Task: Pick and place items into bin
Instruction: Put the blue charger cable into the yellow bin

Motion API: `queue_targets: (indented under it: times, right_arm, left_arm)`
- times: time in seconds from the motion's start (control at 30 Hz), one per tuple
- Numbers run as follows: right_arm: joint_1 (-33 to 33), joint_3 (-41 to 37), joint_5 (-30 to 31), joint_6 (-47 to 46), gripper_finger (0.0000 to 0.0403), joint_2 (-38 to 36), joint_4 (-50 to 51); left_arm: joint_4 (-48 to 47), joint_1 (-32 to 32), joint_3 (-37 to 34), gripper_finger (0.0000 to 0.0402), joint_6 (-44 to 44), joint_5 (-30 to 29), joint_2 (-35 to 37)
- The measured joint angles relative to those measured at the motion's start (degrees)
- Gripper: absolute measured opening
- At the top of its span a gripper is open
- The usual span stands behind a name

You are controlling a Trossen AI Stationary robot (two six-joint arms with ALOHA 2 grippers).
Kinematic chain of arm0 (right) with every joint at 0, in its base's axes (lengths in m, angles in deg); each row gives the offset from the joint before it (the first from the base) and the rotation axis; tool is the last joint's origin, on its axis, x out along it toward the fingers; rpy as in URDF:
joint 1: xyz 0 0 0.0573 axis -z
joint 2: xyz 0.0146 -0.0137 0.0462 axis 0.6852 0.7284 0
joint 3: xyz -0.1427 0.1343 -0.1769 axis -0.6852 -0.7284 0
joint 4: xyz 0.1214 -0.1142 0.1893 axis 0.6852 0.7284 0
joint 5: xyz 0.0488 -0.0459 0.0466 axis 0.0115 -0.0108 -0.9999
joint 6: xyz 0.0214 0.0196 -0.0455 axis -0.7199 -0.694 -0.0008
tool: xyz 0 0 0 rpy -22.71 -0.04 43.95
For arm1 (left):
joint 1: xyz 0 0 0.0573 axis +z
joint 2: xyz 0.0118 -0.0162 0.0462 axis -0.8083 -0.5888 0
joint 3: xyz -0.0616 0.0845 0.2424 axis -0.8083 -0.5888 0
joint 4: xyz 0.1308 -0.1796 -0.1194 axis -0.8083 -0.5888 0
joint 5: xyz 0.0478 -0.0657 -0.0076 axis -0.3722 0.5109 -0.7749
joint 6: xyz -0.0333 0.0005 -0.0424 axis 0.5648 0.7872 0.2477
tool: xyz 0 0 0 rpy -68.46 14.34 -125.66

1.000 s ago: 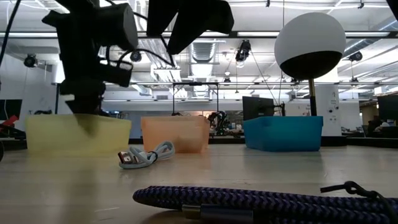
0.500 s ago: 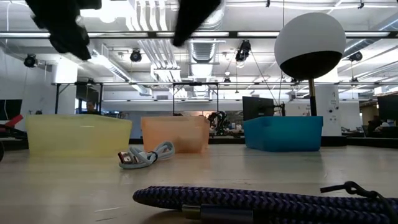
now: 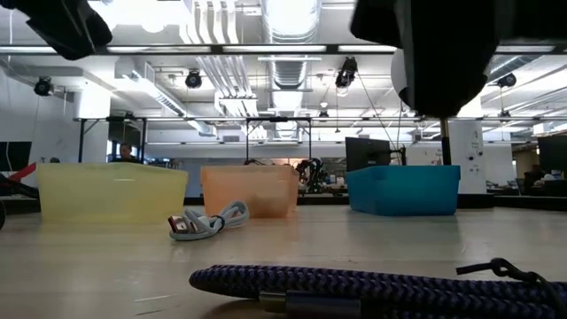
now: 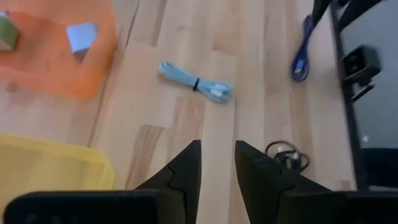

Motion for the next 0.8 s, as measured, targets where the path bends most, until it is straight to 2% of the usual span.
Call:
queue_targets:
  times: [0.07, 0.17, 0.3, 0.43, 0.6, 0.8]
  right_arm:
    - [-0.34, -1.15, 1.17, -3.58, 0.0178, 0.11, -0.10]
    - [-0.42, -3.10, -1.46, -7.50, 0.0178, 0.88, -0.85]
    - [-0.48, -5.98, -1.65, -10.87, 0.0178, 1.70, -1.81]
    - [-0.52, -8.85, -1.41, -11.58, 0.0178, 1.70, -5.79]
    - [-1.04, -9.97, -4.01, -13.44, 0.0172, 1.36, -6.92]
    - [-1.34, -8.36, 1.57, -11.17, 0.0169, 1.60, -8.21]
  left_arm:
    - [-0.11, -0.01, 0.00, 0.0081, 0.00, 0.04, -1.65]
    - [-0.10, 0.00, 0.10, 0.0081, 0.00, 0.02, -4.00]
    - [0.11, -0.45, 0.68, 0.0081, 0.02, 0.24, -5.71]
    - [0.21, -1.06, 1.51, 0.0081, 0.02, 0.88, -5.97]
    - [0.10, -1.29, 1.26, 0.0081, 0.02, 1.03, -4.73]
    - [0.10, -1.29, 1.20, 0.0081, 0.00, 0.96, -4.30]
